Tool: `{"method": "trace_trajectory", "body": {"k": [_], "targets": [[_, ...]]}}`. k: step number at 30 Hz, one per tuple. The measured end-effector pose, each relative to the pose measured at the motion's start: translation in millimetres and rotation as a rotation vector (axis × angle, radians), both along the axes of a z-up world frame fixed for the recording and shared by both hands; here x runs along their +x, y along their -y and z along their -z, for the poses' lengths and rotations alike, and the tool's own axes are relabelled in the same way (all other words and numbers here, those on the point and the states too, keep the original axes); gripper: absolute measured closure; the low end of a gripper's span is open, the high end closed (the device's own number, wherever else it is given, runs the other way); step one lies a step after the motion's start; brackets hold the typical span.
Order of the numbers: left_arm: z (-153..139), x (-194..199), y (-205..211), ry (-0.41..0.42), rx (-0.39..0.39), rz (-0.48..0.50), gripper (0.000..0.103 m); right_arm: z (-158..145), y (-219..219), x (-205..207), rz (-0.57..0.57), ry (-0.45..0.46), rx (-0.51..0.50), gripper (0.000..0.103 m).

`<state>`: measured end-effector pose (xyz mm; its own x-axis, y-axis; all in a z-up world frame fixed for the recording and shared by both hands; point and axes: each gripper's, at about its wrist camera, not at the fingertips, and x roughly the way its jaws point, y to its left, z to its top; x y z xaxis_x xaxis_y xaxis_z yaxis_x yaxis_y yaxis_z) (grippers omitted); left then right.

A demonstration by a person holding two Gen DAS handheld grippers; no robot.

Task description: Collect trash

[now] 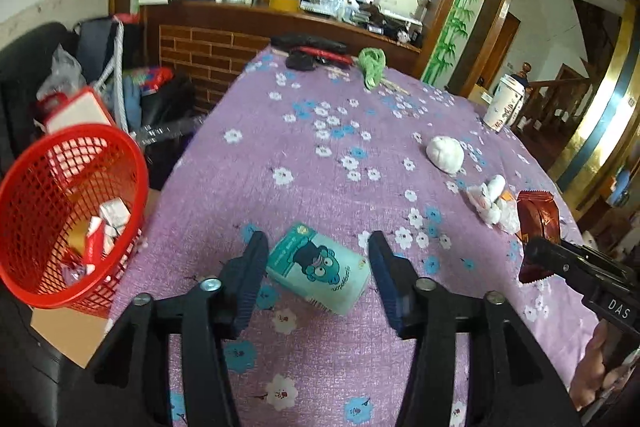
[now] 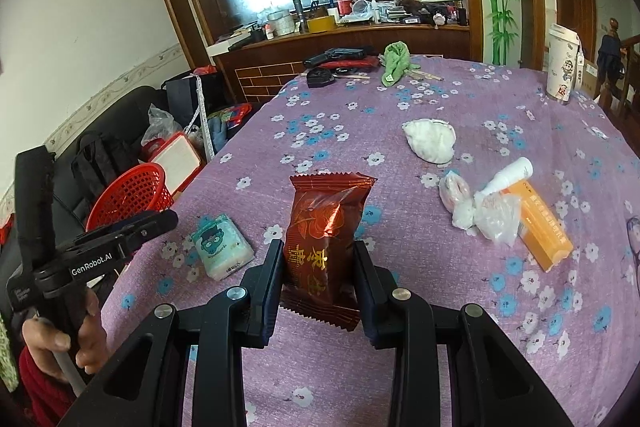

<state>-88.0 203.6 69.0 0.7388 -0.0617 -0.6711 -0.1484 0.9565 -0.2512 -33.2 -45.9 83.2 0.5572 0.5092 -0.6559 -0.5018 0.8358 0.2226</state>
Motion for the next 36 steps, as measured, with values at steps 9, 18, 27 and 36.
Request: {"method": "trace_trajectory", "body": {"k": [9, 18, 27, 36], "targets": [[33, 25, 13, -0.181, 0.039, -0.105, 0.03, 5, 6, 1, -0.004, -0.012, 0.017, 0.067], [53, 59, 27, -0.276, 0.025, -0.221, 0.03, 10, 24, 2, -0.002, -0.005, 0.053, 0.067], [58, 68, 37, -0.244, 0.132, -0.149, 0.055, 20, 43, 6, 0.004, -0.027, 0.077, 0.067], [53, 61, 47, -0.172, 0.11, -0.043, 0.081, 26, 34, 5, -0.009, -0.041, 0.068, 0.067]]}}
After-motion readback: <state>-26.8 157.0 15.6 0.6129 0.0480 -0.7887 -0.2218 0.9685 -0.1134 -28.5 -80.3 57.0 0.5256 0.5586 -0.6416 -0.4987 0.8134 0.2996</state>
